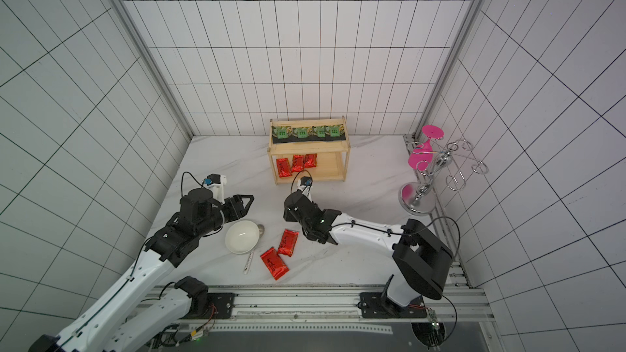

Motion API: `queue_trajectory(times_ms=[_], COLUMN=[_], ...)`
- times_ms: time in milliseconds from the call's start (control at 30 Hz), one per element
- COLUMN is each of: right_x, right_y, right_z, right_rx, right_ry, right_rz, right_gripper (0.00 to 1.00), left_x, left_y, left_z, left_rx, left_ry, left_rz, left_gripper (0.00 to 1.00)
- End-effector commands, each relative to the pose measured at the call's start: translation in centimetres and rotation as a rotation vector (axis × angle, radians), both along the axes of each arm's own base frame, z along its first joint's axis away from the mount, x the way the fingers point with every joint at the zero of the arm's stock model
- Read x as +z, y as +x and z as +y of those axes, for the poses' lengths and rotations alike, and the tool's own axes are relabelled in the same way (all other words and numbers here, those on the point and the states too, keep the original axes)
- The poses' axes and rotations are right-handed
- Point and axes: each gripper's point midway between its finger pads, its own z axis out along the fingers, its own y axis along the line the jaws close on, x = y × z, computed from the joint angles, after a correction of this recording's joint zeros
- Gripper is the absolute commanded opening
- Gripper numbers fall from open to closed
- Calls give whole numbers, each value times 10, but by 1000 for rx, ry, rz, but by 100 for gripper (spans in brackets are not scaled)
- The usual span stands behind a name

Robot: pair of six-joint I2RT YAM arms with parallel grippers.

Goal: Place the tea bags on the shelf by color
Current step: Move the tea bag to the center of the board.

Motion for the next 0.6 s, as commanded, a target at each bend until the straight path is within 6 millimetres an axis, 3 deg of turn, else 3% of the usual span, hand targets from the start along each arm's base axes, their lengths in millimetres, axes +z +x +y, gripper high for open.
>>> queue_trajectory(times_ms=[0,67,167,367,567], right_x=[-32,-38,-44,-61,-73], right_y=[-36,-49,-58,-64,-62], right_z=[-14,-7,1,2,-9], right_rx=[159,203,248,284,281], right_ry=[-376,-431,-431,-436,-410], right_rz=[-54,-79,-71,-47,-5], right_gripper=[69,81,91,96,95], left_x=[6,4,-1,-6,-10], left_y=[-3,-4,-5,-4,-1], left_z=[-4,-3,-5,-9,-13], left_rx=[-22,-19,-25,-33,-42], left_ry=[-32,-32,-44,-54,-60], left_rz=[-23,-19,-5,14,25], left_gripper=[58,58,58,58,58])
